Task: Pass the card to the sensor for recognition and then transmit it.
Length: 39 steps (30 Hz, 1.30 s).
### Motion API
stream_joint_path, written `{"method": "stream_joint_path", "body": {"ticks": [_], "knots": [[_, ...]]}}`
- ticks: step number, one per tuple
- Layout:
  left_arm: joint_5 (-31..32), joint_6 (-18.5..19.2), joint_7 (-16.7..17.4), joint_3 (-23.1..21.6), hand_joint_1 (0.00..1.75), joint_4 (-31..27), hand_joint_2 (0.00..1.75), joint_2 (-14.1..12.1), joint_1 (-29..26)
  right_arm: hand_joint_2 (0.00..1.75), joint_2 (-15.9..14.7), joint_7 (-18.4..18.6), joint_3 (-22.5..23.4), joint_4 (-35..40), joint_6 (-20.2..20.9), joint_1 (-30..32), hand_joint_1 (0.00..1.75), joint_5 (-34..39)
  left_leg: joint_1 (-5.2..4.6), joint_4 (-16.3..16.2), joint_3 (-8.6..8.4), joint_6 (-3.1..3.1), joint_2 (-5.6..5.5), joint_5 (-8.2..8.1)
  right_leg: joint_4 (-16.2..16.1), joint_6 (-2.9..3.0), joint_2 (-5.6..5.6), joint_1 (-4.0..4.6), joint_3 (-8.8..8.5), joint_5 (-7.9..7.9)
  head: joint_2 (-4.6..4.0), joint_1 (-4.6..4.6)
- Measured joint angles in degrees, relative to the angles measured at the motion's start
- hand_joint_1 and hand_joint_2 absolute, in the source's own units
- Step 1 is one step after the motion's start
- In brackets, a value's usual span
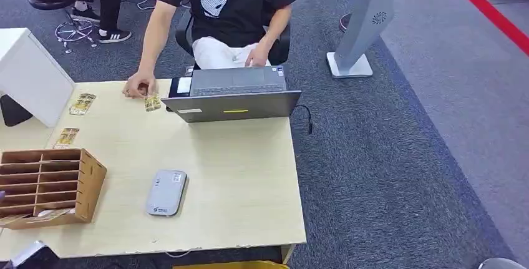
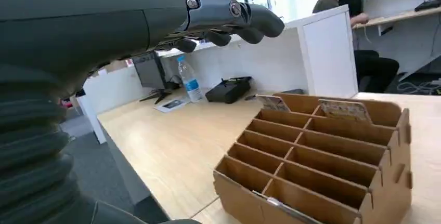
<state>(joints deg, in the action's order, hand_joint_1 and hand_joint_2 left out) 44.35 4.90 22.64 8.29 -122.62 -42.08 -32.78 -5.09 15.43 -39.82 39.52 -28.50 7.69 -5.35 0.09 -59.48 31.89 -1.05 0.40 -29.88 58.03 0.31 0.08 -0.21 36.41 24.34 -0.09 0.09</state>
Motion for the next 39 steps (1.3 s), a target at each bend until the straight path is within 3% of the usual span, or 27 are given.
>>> {"method": "stream_joint_path", "body": {"ticks": [12, 29, 39], "knots": [[-3.5, 0.6, -1.8, -0.1, 0.00, 2.1, 1.75, 1.8, 0.6, 1.75, -0.2, -0.6, -0.1, 0.0, 1.0, -0.7, 0.00, -1.3, 0.01, 0.0, -0.01, 0.00, 0.00, 0.00, 0.0, 0.01, -0.01, 0.00, 0.00, 0.00, 0.00, 0.00], [-2.2, 2.3, -2.5, -3.0, 0.00, 13.0, 1.75, 4.3, 11.4, 1.75, -0.1, -0.9, -0.1, -0.9, 1.8, -1.8, 0.00, -3.1, 0.01, 0.0, -0.01, 0.00, -0.04, 0.04, 0.0, 0.03, 0.00, 0.00, -0.01, -0.02, 0.00, 0.02], [-2.1, 2.4, -2.5, -3.9, 0.00, 15.6, 1.75, 4.7, 12.9, 1.75, -0.1, -1.2, -0.1, -1.2, 1.8, -2.0, 0.00, -3.1, 0.01, 0.0, -0.01, 0.00, -0.03, 0.03, 0.0, 0.03, 0.00, 0.00, 0.00, -0.02, 0.00, 0.00]]}}
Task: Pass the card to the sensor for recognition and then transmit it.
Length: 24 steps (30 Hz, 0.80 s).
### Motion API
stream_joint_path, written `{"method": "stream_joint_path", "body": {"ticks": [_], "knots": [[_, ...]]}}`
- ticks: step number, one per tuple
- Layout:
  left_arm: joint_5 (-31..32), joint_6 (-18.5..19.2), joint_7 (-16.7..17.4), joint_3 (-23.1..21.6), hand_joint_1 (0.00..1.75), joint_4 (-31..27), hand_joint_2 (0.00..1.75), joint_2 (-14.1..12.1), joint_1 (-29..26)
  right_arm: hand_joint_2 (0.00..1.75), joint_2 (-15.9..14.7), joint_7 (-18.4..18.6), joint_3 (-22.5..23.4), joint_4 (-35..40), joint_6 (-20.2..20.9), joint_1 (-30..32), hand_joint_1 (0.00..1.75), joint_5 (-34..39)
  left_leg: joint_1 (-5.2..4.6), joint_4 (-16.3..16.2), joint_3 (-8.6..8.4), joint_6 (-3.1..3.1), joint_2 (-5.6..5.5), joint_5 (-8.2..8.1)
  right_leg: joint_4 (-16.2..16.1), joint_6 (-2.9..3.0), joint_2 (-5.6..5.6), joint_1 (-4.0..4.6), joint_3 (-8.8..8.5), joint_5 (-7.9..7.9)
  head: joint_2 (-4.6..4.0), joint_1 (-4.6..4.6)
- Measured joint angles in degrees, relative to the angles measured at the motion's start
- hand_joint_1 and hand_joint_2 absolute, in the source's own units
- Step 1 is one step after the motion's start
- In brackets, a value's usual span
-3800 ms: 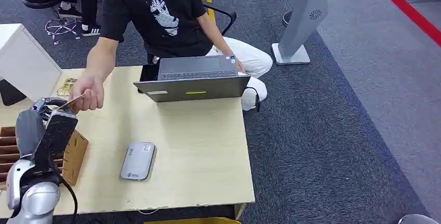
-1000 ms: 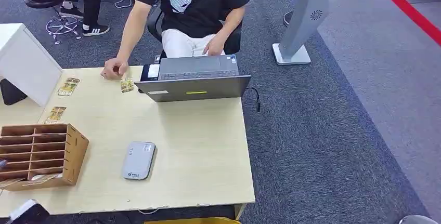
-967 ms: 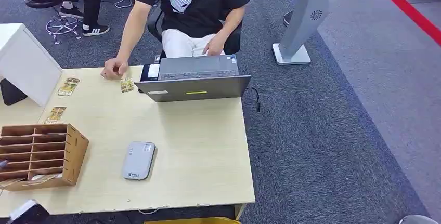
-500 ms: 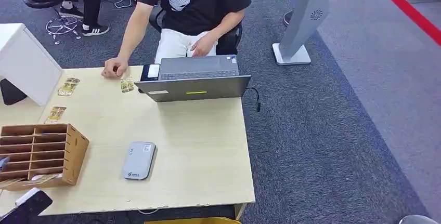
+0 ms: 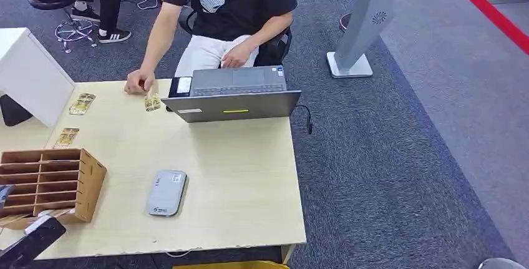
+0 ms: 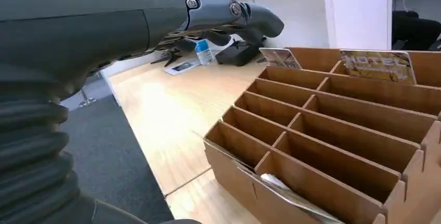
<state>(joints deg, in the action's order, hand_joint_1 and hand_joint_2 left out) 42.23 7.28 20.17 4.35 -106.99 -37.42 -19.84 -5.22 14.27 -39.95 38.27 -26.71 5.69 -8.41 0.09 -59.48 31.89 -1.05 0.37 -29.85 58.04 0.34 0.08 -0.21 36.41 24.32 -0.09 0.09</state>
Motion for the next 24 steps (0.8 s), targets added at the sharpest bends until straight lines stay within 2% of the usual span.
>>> {"method": "stream_joint_path", "body": {"ticks": [11, 24], "knots": [[1.7, 0.1, -1.1, -1.0, 0.00, 3.0, 1.75, 1.5, 2.8, 1.75, 0.2, -0.2, 0.0, -0.5, 0.5, -0.7, 0.00, -0.4, 0.00, 0.0, -0.01, 0.00, 0.00, 0.01, 0.0, 0.00, 0.00, 0.00, 0.00, -0.01, 0.00, 0.00], [4.6, -1.4, -2.9, -1.5, 0.00, 8.0, 1.75, 5.2, 6.2, 1.75, 0.4, -0.2, 0.0, -1.2, 1.7, -1.2, 0.00, -1.8, -0.01, 0.0, -0.01, 0.00, 0.00, 0.01, 0.0, 0.00, 0.00, 0.00, 0.00, -0.01, 0.02, 0.00]]}}
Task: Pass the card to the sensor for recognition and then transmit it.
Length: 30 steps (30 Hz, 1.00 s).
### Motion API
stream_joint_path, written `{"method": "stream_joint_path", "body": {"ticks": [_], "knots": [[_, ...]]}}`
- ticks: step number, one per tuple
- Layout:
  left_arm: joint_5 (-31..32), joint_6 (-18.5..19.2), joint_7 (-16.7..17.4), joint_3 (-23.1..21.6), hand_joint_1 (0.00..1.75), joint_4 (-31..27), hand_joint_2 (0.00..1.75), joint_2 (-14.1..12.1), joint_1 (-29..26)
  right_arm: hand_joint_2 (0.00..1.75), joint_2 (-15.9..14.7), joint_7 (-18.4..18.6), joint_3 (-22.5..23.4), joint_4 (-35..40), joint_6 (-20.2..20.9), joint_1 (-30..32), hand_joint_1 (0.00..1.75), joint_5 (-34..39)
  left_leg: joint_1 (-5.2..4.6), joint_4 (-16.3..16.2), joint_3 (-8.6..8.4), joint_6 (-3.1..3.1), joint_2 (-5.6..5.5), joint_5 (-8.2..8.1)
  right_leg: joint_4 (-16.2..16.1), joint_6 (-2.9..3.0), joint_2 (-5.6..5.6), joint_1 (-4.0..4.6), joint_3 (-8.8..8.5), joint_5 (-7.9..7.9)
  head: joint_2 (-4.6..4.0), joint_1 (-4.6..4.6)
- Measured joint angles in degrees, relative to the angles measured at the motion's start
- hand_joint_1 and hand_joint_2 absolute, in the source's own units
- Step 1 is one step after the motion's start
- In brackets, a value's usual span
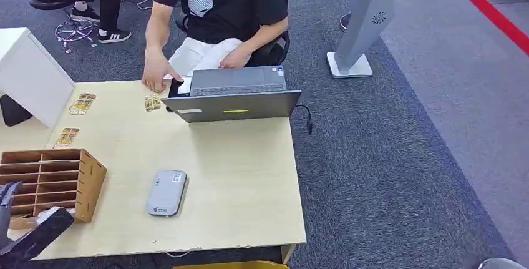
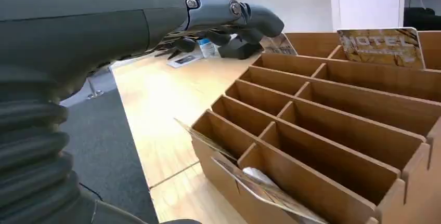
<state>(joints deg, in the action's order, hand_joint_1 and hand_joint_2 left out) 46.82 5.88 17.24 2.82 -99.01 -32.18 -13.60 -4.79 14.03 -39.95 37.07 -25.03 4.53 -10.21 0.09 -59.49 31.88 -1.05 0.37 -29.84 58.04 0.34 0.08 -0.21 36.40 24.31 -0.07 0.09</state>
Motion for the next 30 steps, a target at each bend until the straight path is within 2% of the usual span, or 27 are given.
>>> {"method": "stream_joint_path", "body": {"ticks": [11, 23, 24, 25, 26, 30], "knots": [[0.4, -0.3, -0.3, -1.0, 0.00, 3.1, 1.75, 1.8, 2.0, 1.75, 0.1, -0.2, 0.0, -0.2, 0.4, -0.5, 0.00, -0.3, 0.00, 0.0, 0.00, 0.00, 0.00, 0.00, 0.0, 0.00, 0.00, 0.00, 0.00, 0.00, -0.02, 0.00], [0.4, -0.4, -0.7, -1.4, 0.00, 5.6, 1.75, 2.6, 3.1, 1.75, 0.1, -0.4, 0.1, -0.2, 0.3, -0.6, 0.00, -0.1, 0.00, 0.0, 0.00, 0.00, 0.01, 0.00, 0.0, 0.00, -0.01, 0.00, 0.00, 0.00, -0.02, 0.00], [0.4, -0.4, -0.7, -1.4, 0.10, 5.7, 1.75, 2.8, 3.2, 1.75, 0.1, -0.4, 0.1, -0.2, 0.3, -0.6, 0.00, -0.1, 0.00, 0.0, 0.00, 0.00, 0.01, 0.00, 0.0, 0.00, -0.01, 0.00, 0.00, 0.00, -0.02, 0.00], [0.4, -0.4, -0.7, -1.4, 0.45, 5.9, 1.75, 2.8, 3.3, 1.75, 0.1, -0.5, 0.1, -0.3, 0.3, -0.6, 0.00, -0.1, 0.00, 0.0, 0.00, 0.00, 0.00, 0.00, 0.0, 0.00, -0.01, 0.00, 0.00, 0.00, -0.02, 0.00], [0.4, -0.6, -0.7, -1.4, 1.75, 5.9, 1.75, 2.9, 3.3, 1.75, 0.1, -0.6, 0.2, -0.3, 0.3, -0.6, 0.00, 0.0, 0.00, 0.0, 0.00, 0.00, 0.00, 0.00, 0.0, 0.00, -0.01, 0.00, 0.00, 0.00, -0.02, 0.00], [1.6, -2.4, -0.6, -1.4, 1.75, 6.1, 1.75, 3.6, 3.5, 1.75, 0.3, -0.9, 0.7, -0.5, 0.2, -0.6, 0.00, 0.8, 0.00, 0.0, 0.00, 0.00, 0.00, 0.00, 0.0, 0.00, -0.01, 0.00, 0.00, 0.00, -0.02, 0.00]]}}
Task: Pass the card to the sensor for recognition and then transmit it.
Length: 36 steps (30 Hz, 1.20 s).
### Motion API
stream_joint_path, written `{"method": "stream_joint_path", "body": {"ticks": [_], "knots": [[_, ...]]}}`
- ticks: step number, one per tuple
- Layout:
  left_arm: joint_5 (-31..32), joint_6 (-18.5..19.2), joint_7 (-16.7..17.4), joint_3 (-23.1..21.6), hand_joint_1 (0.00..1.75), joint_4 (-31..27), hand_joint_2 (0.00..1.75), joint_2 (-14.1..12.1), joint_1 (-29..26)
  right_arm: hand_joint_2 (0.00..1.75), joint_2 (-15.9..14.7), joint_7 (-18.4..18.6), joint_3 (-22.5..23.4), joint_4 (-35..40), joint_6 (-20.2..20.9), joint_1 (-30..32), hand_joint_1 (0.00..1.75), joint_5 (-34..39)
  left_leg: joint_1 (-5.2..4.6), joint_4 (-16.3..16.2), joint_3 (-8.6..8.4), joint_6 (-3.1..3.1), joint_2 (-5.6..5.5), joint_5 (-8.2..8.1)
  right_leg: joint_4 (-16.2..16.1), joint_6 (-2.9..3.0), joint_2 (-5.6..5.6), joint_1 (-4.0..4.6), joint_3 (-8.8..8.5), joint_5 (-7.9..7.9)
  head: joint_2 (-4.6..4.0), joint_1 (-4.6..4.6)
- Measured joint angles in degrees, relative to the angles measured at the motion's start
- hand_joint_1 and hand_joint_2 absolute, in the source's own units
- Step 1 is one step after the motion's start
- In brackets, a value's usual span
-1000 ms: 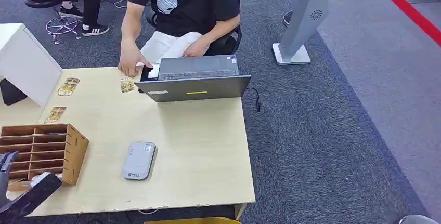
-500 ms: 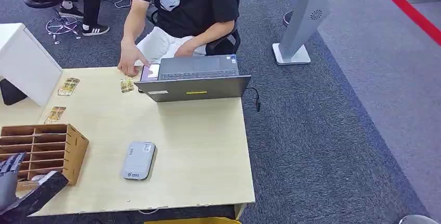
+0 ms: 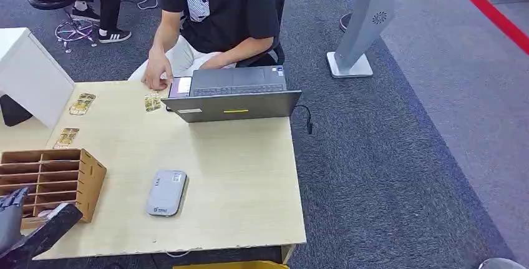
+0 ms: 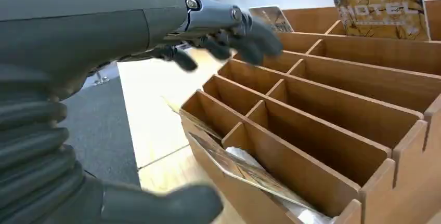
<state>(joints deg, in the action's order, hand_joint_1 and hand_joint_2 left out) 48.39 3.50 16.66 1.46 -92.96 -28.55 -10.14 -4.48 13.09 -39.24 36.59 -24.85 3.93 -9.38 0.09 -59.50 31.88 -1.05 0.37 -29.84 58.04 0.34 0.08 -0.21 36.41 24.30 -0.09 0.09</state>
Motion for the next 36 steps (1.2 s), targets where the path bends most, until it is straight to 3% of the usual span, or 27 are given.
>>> {"method": "stream_joint_path", "body": {"ticks": [21, 30, 33, 36], "knots": [[1.0, -1.2, 0.3, 0.1, 1.75, 0.0, 1.75, 1.6, 0.3, 1.75, 0.5, -0.3, 2.8, 0.0, -0.4, 0.4, 0.00, 0.2, 0.00, 0.0, 0.00, 0.00, 0.01, 0.00, 0.0, 0.00, 0.00, 0.00, 0.00, 0.00, 0.00, 0.00], [2.7, -4.8, 1.1, 2.4, 1.75, -0.3, 1.75, 3.0, 0.3, 1.75, 0.6, 0.0, 4.5, 1.0, -0.3, 1.4, 0.00, -0.2, 0.00, 0.0, -0.01, 0.00, 0.01, 0.00, 0.0, 0.00, -0.01, 0.00, 0.00, 0.00, 0.00, 0.00], [2.8, -8.6, -1.4, 3.3, 1.75, -1.8, 1.75, 3.5, 0.4, 1.75, 0.6, 0.3, 5.1, 1.5, -0.2, 1.8, 0.00, -0.8, 0.00, 0.0, -0.02, 0.00, 0.01, 0.01, 0.0, 0.00, -0.01, 0.02, 0.01, 0.00, 0.00, 0.00], [5.4, -15.6, -6.3, 3.7, 1.75, -7.1, 1.75, 4.0, 0.9, 1.75, 0.6, 0.6, 5.4, 2.1, -0.3, 2.7, 0.00, -2.1, -0.01, 0.0, 0.00, -0.03, -0.03, 0.02, 0.0, 0.00, 0.03, 0.04, 0.00, 0.00, 0.00, 0.02]]}}
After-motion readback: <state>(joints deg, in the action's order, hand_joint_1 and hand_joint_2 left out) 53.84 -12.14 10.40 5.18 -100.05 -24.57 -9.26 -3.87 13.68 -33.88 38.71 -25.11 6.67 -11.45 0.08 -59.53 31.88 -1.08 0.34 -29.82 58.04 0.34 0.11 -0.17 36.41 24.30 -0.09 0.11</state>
